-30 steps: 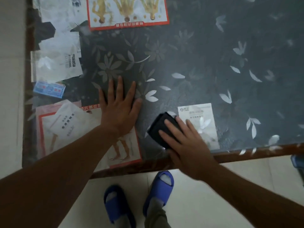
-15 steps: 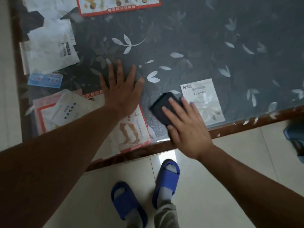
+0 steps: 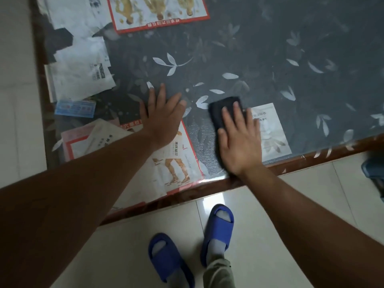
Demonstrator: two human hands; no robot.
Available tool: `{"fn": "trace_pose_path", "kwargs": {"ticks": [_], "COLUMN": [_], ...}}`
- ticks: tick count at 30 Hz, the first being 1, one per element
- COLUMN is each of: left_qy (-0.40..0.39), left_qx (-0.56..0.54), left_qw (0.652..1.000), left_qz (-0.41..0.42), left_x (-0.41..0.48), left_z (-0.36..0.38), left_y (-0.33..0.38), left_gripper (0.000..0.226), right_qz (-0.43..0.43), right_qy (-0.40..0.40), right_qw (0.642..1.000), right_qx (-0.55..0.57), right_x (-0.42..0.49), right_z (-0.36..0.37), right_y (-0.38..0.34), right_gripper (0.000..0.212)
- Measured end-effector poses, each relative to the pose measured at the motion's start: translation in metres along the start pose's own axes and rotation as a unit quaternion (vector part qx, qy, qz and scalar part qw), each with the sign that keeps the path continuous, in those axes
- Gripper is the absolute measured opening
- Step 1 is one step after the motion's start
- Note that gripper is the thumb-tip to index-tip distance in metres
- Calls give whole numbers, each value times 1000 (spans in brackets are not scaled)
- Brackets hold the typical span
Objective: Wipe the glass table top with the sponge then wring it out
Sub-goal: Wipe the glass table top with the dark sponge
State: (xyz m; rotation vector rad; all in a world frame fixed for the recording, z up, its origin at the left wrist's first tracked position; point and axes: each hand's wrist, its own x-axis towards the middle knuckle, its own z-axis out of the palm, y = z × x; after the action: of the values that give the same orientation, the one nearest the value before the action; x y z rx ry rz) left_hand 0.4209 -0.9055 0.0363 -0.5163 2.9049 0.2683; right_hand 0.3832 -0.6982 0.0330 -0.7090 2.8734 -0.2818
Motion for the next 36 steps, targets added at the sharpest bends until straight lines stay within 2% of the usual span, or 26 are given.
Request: {"fn": "trace_pose_path", "kwargs": {"ticks": [2, 3, 5, 7, 9, 11, 14, 16, 17, 19, 21, 22, 26, 27, 29, 33, 34, 35, 36], "left_qy": [-10, -7, -5, 3, 25, 36, 39, 38, 33, 19, 5, -2, -19, -22, -32, -37, -36, -32, -28], "left_qx": [-24, -43, -68, -76, -51, -3, 29, 16, 12, 9, 3, -2, -16, -16, -19, -28, -31, -35, -42], "left_qw": [1000, 999, 997, 996, 996, 997, 997, 997, 997, 998, 998, 998, 997, 997, 997, 995, 995, 995, 994], "left_qz": [0, -10, -20, -49, -75, -70, -59, -63, -62, -60, -66, -67, -72, -74, -74, -84, -87, -89, -92], "left_x": [0, 0, 5, 11, 18, 21, 20, 20, 20, 20, 20, 20, 21, 21, 22, 24, 24, 24, 24], "left_z": [0, -4, -10, -14, -13, -6, 0, 0, -1, -3, -5, -7, -11, -12, -13, -14, -15, -15, -15], "left_y": [-3, -8, -23, -41, -58, -62, -61, -62, -62, -63, -62, -62, -62, -62, -63, -63, -63, -62, -62], "left_gripper": [46, 48, 56, 57, 57, 59, 65, 67, 69, 71, 74, 75, 74, 74, 74, 76, 76, 76, 76], "right_qz": [62, 46, -63, -180, -234, -211, -47, -5, -41, -175, -247, -242, -29, -8, -46, -285, -303, -278, -218], "right_qy": [10, 13, -3, -39, -68, -42, 9, 9, 4, -30, -61, -56, -14, -7, 0, -65, -71, -59, -41], "right_qw": [998, 999, 998, 983, 970, 976, 999, 1000, 999, 984, 967, 968, 999, 1000, 999, 955, 949, 957, 974], "right_qx": [16, 9, -6, -20, -18, -28, -11, -5, -11, -28, -26, -24, 2, 9, 0, -43, -51, -53, -46], "right_x": [14, 11, -13, -41, -36, 5, 93, 113, 104, 67, 61, 82, 195, 205, 191, 132, 145, 167, 194], "right_z": [-2, 0, 5, 7, 4, 1, -6, -5, 0, 4, 0, -4, -19, -19, -14, -13, -16, -19, -21], "right_y": [-7, -14, -26, -27, -18, -10, -13, -31, -42, -54, -44, -36, -20, -24, -37, -25, -17, -12, -10], "right_gripper": [61, 61, 59, 57, 56, 56, 60, 60, 59, 57, 56, 56, 59, 58, 58, 57, 57, 58, 60]}}
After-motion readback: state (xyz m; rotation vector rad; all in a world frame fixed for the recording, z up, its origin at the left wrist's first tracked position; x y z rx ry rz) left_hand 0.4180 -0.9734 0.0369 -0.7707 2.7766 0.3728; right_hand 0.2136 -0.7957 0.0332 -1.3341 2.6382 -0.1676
